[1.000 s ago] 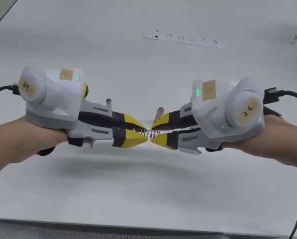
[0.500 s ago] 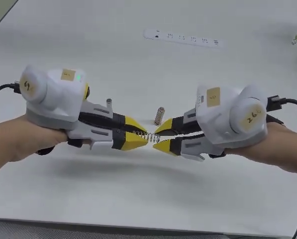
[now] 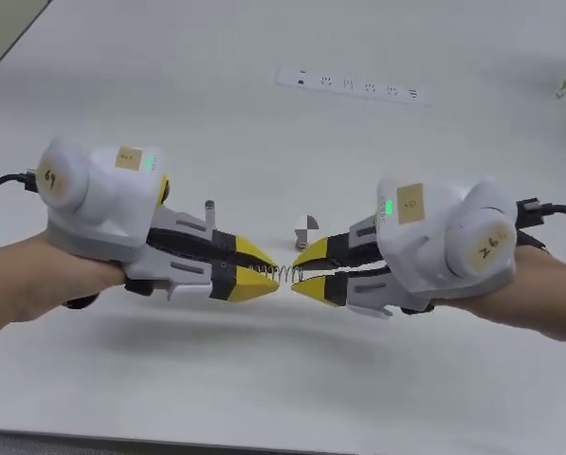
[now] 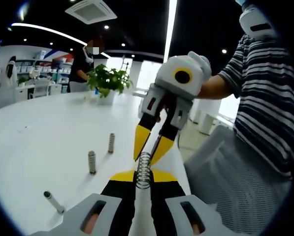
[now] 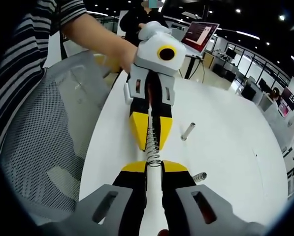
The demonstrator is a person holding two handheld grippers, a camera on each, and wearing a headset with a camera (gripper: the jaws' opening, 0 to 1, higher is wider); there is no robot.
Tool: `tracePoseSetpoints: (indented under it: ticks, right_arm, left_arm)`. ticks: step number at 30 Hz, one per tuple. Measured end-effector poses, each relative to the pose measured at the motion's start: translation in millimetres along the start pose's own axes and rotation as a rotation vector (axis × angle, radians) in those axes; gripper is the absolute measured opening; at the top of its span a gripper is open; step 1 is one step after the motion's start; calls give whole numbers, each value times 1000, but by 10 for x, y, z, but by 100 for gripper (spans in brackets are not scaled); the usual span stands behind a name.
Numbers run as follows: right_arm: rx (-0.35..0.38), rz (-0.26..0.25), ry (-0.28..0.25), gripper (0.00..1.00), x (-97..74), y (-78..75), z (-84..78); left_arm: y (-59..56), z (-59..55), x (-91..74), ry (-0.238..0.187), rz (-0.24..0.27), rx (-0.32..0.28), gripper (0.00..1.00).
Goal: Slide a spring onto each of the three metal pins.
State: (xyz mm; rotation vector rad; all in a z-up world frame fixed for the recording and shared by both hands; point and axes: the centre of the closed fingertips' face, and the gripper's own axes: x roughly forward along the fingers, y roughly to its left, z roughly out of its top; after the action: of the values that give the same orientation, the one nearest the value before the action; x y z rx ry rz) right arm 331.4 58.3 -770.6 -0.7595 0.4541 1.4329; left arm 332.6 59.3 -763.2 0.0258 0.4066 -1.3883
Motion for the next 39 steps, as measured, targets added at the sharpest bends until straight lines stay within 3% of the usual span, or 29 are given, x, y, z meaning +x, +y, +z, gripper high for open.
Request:
tracePoseSetpoints:
  ticks: [15,24,39]
  right_arm:
    - [-68,12,11,7,-45,8,110]
    - [-18,24,-55,7,-64,25,255]
    - [-21,21,-89,7,-21,32,437]
  left_arm:
    - [-12,-52,6,23,6,10,3]
    - [-14,-104,17,47,16,24,3]
    - [-27,-139,64,62,13,36,3]
